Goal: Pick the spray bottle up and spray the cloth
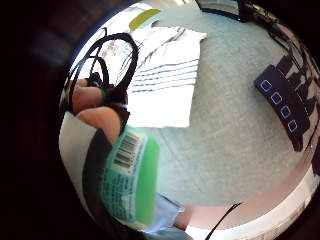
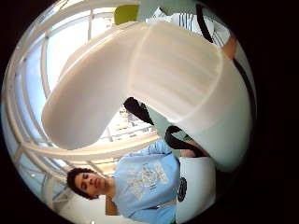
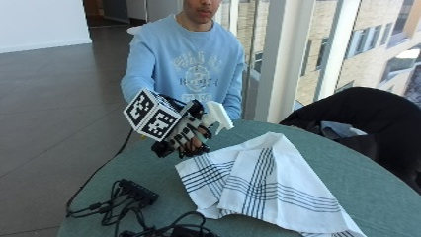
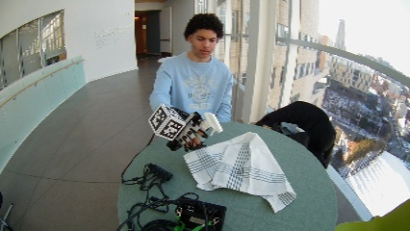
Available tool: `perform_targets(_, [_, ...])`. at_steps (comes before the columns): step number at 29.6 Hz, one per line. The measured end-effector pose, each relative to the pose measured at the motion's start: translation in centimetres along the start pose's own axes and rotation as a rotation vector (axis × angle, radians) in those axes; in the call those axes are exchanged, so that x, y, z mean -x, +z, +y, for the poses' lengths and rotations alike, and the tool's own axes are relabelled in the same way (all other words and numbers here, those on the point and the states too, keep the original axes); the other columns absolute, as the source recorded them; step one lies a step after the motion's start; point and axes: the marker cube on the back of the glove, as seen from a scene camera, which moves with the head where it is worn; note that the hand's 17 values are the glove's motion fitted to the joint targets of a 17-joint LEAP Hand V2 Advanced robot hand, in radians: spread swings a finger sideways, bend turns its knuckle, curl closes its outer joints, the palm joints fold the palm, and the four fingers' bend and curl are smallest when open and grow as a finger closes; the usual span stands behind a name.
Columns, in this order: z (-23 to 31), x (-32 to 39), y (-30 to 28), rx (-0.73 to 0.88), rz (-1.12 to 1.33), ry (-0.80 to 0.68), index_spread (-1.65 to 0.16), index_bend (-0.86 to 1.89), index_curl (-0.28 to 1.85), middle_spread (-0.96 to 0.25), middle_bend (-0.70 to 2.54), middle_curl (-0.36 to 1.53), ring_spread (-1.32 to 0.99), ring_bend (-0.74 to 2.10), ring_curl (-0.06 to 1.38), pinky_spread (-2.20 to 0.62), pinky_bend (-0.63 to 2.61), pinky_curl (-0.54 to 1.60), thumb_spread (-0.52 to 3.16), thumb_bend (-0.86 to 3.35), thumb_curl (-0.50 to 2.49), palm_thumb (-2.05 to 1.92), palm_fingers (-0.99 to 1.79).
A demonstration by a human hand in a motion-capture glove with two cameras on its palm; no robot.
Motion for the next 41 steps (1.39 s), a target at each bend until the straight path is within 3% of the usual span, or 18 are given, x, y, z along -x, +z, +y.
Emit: perform_targets(41, [0.01, 0.43, 0.81, 0.051, 0.022, 0.031, -0.23, 0.14, 0.36, -0.04, 0.22, 0.44, -0.02, 0.59, 0.40, 0.10, 0.27, 0.38, 0.76, -0.03, 0.61, 0.93, 1.16])
